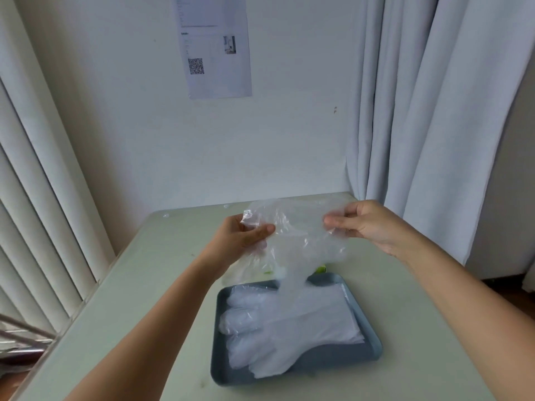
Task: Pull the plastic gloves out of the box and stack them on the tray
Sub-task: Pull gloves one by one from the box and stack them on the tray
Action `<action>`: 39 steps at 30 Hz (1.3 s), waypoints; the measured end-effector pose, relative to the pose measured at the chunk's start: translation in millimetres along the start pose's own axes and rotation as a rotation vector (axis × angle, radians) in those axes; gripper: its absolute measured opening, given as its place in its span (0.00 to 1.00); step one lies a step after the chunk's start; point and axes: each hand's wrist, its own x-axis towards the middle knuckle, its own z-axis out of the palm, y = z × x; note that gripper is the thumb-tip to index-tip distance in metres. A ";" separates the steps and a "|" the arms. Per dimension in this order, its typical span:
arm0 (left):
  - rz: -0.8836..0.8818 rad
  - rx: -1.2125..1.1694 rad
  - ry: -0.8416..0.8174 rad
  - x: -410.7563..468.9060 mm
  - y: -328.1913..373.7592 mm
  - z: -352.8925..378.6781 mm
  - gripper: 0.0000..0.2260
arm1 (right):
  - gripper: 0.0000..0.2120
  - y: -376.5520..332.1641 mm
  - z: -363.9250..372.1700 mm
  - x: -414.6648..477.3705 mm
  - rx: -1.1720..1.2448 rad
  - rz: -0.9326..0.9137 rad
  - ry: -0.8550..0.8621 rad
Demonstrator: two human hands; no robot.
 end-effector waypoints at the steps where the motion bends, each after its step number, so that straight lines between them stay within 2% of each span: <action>1: 0.001 0.006 0.011 -2.5 1.5 -0.2 0.06 | 0.03 -1.3 1.7 -2.7 -0.087 -0.012 -0.002; 3: 0.037 0.047 0.057 -5.8 2.7 -3.2 0.05 | 0.08 -3.3 4.6 -4.9 -0.240 -0.055 0.014; 5: 0.154 0.210 0.115 -6.6 1.1 -8.9 0.07 | 0.13 -2.0 8.2 -4.0 -0.366 -0.170 0.094; 6: 0.228 0.320 0.153 -9.3 -1.5 -12.0 0.07 | 0.11 0.2 11.3 -5.1 -0.410 -0.232 0.127; 8: 0.396 0.533 0.219 -15.0 -6.8 -18.0 0.10 | 0.09 8.6 17.2 -8.1 -0.396 -0.311 0.111; 11: 0.683 0.786 0.202 -26.1 -16.9 -23.3 0.09 | 0.18 28.4 22.8 -19.8 -0.341 -0.368 0.053; 13: 0.762 0.900 0.167 -33.9 -28.6 -25.1 0.06 | 0.19 42.8 24.1 -27.8 -0.373 -0.406 0.017; 19: 0.665 1.073 -0.103 -57.5 -86.2 -16.5 0.04 | 0.18 104.7 32.3 -33.7 -0.608 -0.335 -0.128; 22: 0.541 1.095 -0.181 -61.6 -108.6 -18.1 0.08 | 0.15 129.5 34.5 -38.2 -0.690 -0.326 -0.141; 24: 0.481 1.100 -0.213 -64.3 -111.1 -21.0 0.08 | 0.12 139.1 32.1 -40.1 -0.716 -0.324 -0.144; 26: 0.391 1.070 -0.142 -62.6 -105.0 -21.9 0.13 | 0.10 143.6 29.3 -40.3 -0.745 -0.315 -0.156; 28: 0.292 0.961 0.086 -57.7 -93.5 -19.4 0.16 | 0.09 145.0 28.4 -39.9 -0.760 -0.306 -0.159; 30: 0.296 0.852 0.246 -57.2 -74.5 -9.4 0.14 | 0.08 145.5 29.1 -38.9 -0.777 -0.324 -0.143; 31: 0.349 0.811 0.246 -58.8 -65.3 0.7 0.14 | 0.07 146.0 29.3 -38.4 -0.786 -0.333 -0.133; 33: 0.407 0.735 0.082 -68.7 -51.1 28.1 0.15 | 0.07 146.5 30.2 -38.8 -0.809 -0.350 -0.113; 37: 0.239 0.775 -0.362 -85.0 -58.9 86.1 0.20 | 0.08 144.0 32.7 -41.2 -0.803 -0.353 -0.102; 39: 0.196 0.815 -0.440 -88.2 -69.4 99.6 0.23 | 0.10 141.6 33.4 -43.0 -0.794 -0.353 -0.124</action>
